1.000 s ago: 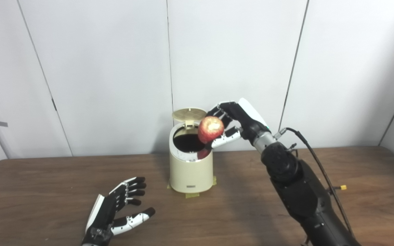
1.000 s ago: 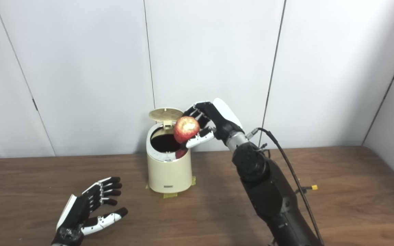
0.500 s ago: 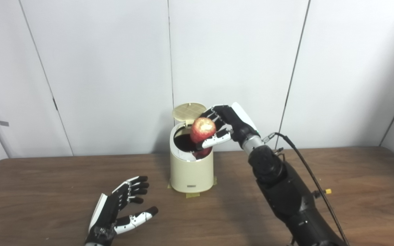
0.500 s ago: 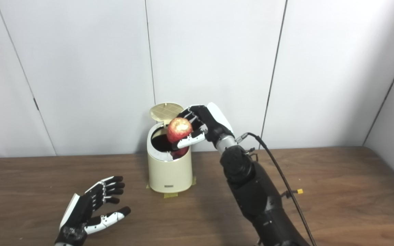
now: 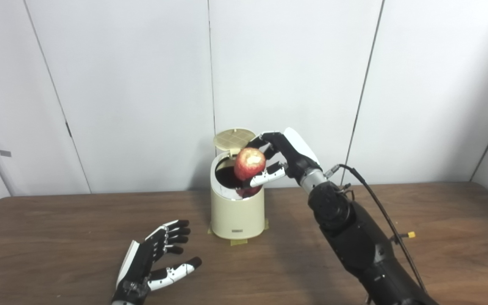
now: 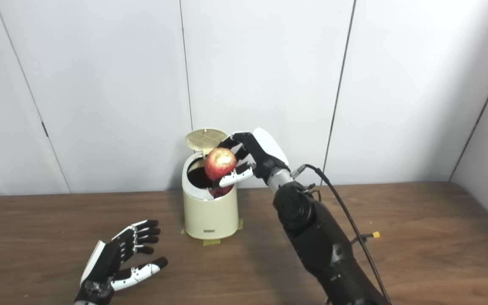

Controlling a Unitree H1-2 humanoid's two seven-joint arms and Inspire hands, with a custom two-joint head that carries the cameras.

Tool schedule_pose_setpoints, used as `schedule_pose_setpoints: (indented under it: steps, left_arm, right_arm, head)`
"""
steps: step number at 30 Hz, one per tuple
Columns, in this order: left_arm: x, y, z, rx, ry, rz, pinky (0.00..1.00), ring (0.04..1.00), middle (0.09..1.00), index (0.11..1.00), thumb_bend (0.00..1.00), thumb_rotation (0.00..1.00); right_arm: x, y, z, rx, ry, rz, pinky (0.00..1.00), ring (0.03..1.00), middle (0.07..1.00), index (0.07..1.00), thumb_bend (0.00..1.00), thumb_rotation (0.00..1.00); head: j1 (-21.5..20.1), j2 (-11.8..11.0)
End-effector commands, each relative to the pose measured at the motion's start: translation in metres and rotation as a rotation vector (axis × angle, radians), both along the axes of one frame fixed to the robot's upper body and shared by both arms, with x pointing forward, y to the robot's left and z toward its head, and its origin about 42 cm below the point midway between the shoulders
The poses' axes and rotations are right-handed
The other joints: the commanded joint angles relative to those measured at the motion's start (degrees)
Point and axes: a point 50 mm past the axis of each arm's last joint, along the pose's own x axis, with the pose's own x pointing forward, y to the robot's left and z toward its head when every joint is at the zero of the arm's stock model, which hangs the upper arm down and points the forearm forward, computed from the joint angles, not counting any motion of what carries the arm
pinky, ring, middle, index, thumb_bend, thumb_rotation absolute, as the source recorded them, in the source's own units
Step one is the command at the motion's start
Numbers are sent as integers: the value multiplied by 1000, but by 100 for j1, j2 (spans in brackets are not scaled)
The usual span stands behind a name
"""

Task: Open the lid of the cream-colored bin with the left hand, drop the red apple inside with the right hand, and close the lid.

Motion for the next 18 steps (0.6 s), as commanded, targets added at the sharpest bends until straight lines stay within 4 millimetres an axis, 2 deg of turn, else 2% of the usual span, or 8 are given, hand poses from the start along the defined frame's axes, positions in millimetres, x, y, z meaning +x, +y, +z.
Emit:
schedule_pose_setpoints:
  steps: [1,8,18]
  left_arm:
    - [8,-3,15,-8,-75,-4,657,735,762,805,731,145]
    - [8,-3,14,-14,-70,-3,654,737,766,819,725,131]
    - [6,-4,14,-13,-61,11,656,737,769,829,731,133]
  right_arm:
    - [1,8,23,-13,-33,34,615,821,889,792,909,161]
    - [-3,9,22,-28,-15,55,612,819,900,819,920,183]
    - [-9,8,18,13,-16,73,587,807,898,885,903,127]
  head:
    - [4,0]
    - [-7,-15]
    - [14,-19]
